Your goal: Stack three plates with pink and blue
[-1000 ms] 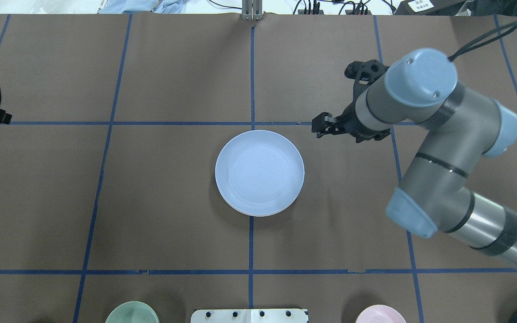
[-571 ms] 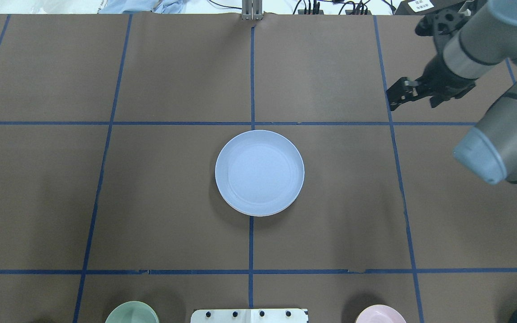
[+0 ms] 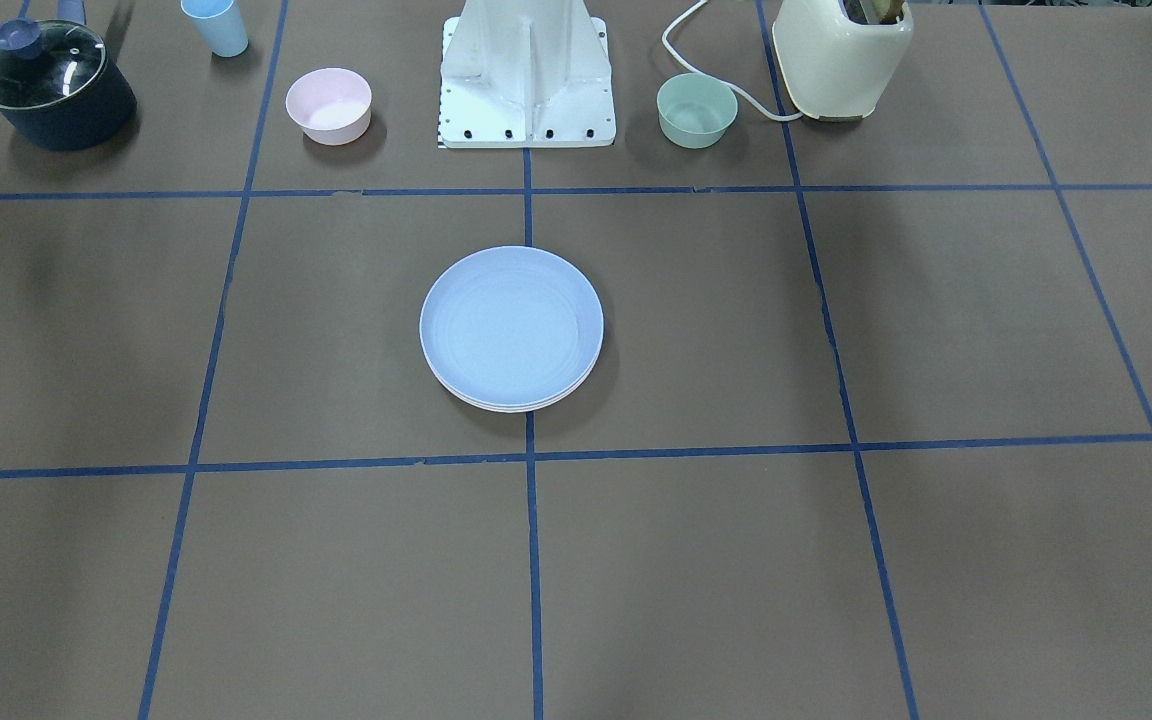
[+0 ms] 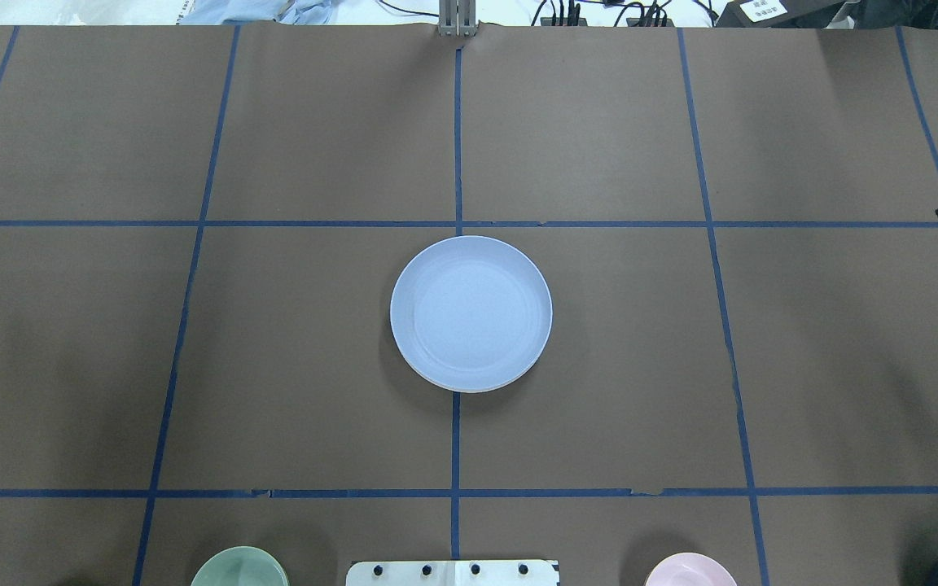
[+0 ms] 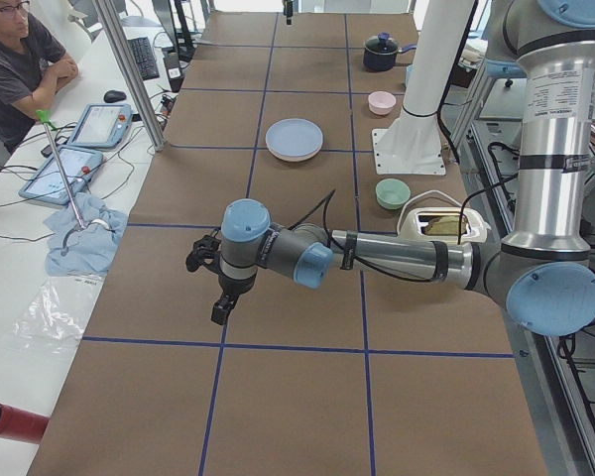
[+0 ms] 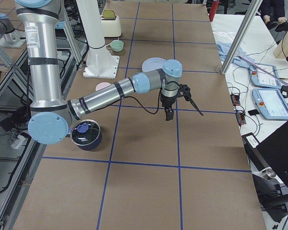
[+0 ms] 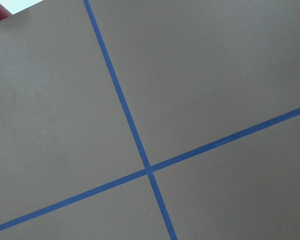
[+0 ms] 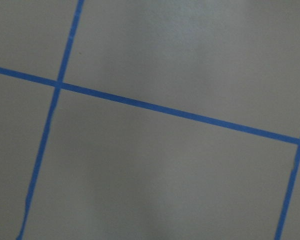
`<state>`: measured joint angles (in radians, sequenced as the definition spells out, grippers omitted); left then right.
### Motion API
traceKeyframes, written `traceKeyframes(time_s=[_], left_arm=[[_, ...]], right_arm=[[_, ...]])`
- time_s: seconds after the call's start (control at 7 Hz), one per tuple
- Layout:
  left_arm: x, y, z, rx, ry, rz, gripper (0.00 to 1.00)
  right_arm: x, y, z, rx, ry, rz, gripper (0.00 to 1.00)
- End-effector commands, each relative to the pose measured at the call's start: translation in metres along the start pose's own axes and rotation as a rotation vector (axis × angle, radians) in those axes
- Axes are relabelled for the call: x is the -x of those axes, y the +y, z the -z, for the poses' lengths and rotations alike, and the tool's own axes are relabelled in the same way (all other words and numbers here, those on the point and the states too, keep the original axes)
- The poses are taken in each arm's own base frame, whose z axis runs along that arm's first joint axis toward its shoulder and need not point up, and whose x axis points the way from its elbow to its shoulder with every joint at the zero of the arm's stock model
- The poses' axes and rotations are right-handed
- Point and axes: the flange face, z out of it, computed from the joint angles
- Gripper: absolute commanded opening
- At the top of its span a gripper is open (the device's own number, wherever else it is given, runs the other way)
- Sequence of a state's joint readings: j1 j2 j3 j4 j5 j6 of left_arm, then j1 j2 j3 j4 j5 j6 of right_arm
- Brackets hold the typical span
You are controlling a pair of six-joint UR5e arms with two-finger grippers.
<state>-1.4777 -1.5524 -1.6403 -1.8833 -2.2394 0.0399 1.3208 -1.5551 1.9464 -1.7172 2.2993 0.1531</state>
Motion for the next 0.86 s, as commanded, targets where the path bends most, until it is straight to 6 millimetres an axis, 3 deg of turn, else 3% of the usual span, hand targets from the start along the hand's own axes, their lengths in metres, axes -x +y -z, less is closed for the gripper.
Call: traceKeyframes(time_s=[0.0, 0.14, 0.29, 0.43, 0.71], left_arm=[[0.02, 0.014, -0.024, 0.007, -0.003, -0.008, 1.0], [0.021, 0.014, -0.016, -0.001, -0.006, -0.007, 1.0], [0.028, 0.015, -0.005, -0.023, -0.018, 0.003, 1.0], [0.037, 0.033, 0.0, -0.021, -0.021, 0.019, 1.0], [0.036, 0.036, 0.002, 0.083, -0.003, 0.117, 1.0]], right_arm=[[-0.07, 0.046, -0.014, 0.044, 0.016, -0.123, 1.0], [-0.094, 0.051, -0.016, 0.046, 0.02, -0.187, 1.0], [-0.106, 0.054, -0.024, 0.063, 0.019, -0.216, 1.0], [-0.121, 0.059, -0.024, 0.064, 0.013, -0.247, 1.0], [-0.145, 0.067, -0.034, 0.083, -0.007, -0.299, 1.0]])
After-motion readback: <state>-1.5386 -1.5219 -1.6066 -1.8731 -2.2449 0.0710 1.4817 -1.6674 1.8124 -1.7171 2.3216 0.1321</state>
